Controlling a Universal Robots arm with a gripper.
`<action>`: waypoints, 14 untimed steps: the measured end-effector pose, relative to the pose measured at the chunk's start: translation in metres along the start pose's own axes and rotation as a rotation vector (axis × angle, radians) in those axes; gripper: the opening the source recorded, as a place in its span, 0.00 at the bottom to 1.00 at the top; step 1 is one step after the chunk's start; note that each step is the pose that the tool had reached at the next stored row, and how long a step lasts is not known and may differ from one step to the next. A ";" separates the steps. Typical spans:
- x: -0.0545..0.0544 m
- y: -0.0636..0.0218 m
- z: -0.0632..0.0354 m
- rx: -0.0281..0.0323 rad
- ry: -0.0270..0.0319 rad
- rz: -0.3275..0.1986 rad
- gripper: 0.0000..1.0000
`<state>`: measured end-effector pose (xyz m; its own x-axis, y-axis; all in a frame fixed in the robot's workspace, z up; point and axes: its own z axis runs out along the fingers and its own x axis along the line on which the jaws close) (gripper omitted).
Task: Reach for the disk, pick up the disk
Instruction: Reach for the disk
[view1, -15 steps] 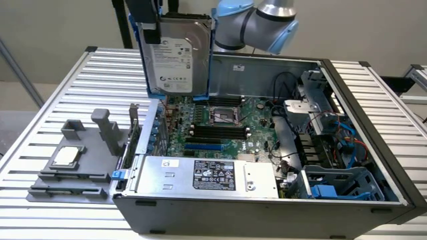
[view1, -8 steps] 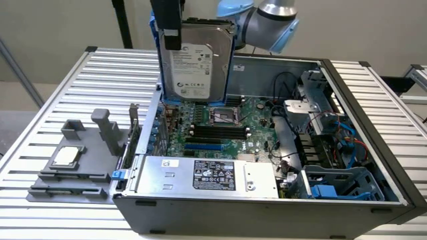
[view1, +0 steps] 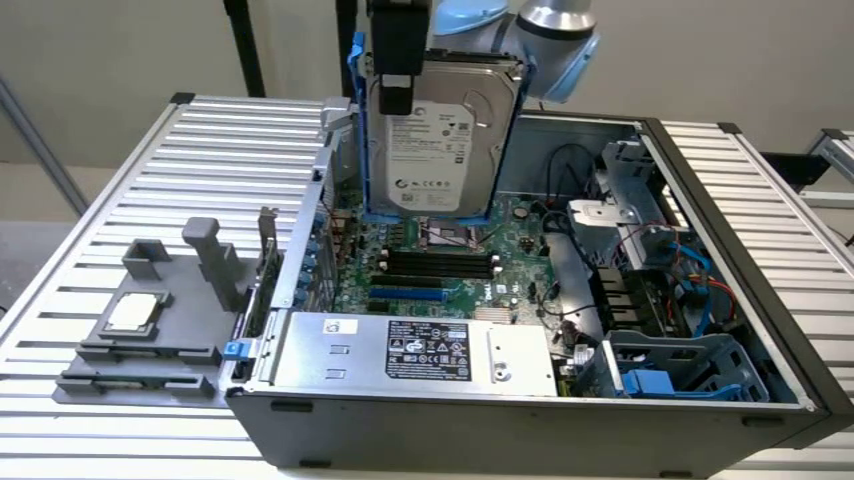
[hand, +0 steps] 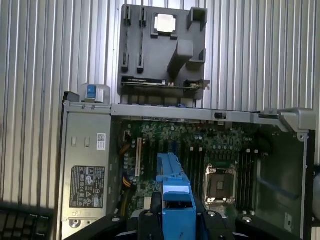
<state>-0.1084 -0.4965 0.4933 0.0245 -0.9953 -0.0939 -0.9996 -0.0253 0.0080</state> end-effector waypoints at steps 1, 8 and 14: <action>0.002 -0.0041 -0.0003 0.0000 0.0001 0.000 0.33; 0.018 -0.0325 -0.0017 0.0000 -0.0001 0.000 0.33; 0.032 -0.0540 -0.0028 0.0000 0.0000 0.000 0.33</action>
<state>-0.0536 -0.5271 0.4926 0.0245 -0.9953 -0.0939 -0.9996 -0.0254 0.0080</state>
